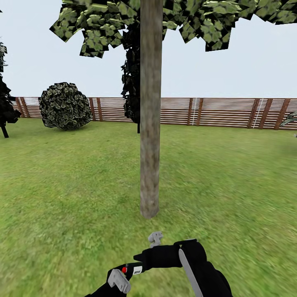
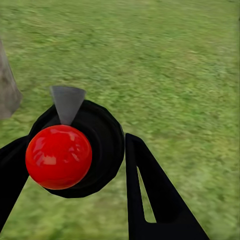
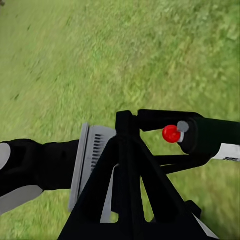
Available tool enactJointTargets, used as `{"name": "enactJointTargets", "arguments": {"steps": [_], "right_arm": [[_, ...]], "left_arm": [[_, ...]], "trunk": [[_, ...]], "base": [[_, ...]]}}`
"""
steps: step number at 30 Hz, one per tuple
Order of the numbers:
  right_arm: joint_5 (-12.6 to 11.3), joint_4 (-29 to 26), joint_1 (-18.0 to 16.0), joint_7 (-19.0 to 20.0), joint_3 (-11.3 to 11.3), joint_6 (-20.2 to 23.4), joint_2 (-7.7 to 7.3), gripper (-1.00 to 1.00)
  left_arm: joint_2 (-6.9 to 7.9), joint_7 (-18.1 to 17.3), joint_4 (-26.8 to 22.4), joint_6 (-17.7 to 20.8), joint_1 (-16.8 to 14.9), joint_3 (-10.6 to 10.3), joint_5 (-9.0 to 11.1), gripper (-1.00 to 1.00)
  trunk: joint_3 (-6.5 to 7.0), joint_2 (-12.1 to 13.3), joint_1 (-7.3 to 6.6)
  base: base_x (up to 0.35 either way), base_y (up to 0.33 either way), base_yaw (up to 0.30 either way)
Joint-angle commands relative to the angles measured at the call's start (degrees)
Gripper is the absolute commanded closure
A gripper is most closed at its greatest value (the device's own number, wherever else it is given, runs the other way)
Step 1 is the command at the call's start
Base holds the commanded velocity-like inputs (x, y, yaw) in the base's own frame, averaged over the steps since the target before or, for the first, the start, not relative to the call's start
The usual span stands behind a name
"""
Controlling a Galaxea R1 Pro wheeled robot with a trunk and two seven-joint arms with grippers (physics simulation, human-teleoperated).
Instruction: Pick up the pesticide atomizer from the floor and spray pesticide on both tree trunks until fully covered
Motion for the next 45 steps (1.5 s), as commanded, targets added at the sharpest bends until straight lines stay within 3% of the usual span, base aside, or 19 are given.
{"name": "enactJointTargets", "arguments": {"steps": [1,21,45], "right_arm": [[-0.56,0.02,-0.02,-0.32,-0.09,0.44,-0.01,1.00],[-0.54,1.43,-0.02,-0.54,-0.61,-1.27,0.04,1.00],[-1.50,2.32,-0.02,-4.19,-0.63,-3.44,0.05,1.00]], "left_arm": [[0.04,0.03,0.02,-0.28,-0.02,-0.12,-0.03,1.00],[0.06,0.01,-0.10,-0.36,-0.01,-0.12,-0.03,1.00],[0.06,-0.05,-1.08,-0.36,-0.01,-0.16,-0.03,1.00]], "trunk": [[-0.02,-0.04,0.02],[-0.02,-0.04,0.02],[-0.02,-0.04,0.02]], "base": [[0.000,0.000,0.000],[0.000,0.000,0.000],[0.000,0.000,0.000]]}}
